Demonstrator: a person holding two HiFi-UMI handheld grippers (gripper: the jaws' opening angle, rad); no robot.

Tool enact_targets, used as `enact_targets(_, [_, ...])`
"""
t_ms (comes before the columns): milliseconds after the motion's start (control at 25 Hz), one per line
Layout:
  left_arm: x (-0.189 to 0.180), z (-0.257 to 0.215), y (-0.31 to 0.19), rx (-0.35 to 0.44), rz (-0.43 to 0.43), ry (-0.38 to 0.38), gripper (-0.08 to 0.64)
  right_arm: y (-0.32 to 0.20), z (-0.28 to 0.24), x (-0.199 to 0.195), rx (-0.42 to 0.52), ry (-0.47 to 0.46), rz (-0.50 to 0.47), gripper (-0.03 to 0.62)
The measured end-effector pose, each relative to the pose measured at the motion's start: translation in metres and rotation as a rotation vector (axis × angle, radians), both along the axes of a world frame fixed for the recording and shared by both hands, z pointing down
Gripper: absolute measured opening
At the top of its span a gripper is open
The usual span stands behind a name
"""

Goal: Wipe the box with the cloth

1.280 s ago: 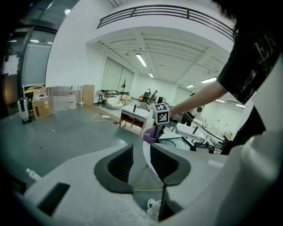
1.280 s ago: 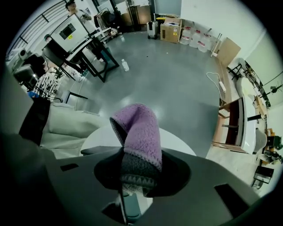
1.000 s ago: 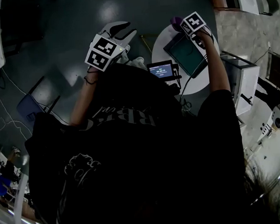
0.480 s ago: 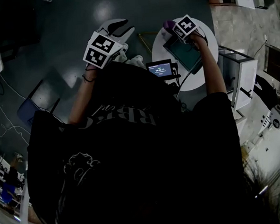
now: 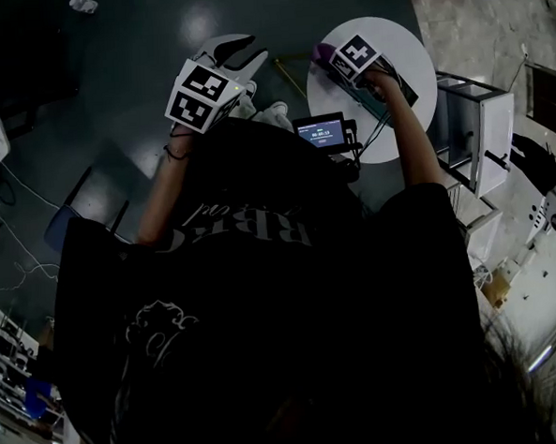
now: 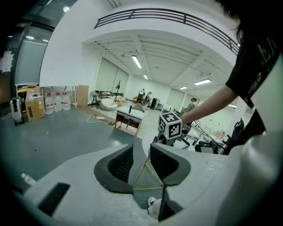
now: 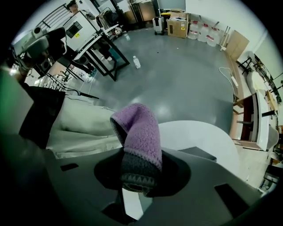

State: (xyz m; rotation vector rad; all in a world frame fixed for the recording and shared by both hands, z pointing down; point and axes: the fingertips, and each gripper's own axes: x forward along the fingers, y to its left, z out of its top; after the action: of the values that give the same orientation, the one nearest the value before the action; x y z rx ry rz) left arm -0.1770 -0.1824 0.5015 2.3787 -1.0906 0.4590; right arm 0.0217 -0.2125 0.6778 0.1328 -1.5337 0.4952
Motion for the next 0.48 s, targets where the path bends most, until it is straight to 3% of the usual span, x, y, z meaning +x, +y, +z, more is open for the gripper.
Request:
enact_targets(280, [-0.007, -0.003, 0.01, 0.014, 0.043, 0.005, 0.13, 0.031, 0.002, -0.008, 0.003, -0.017, 0.059, 0.116])
enact_targets(480, [-0.004, -0.004, 0.009, 0.031, 0.103, -0.003, 0.13, 0.032, -0.003, -0.011, 0.029, -0.062, 0.166, 0.117])
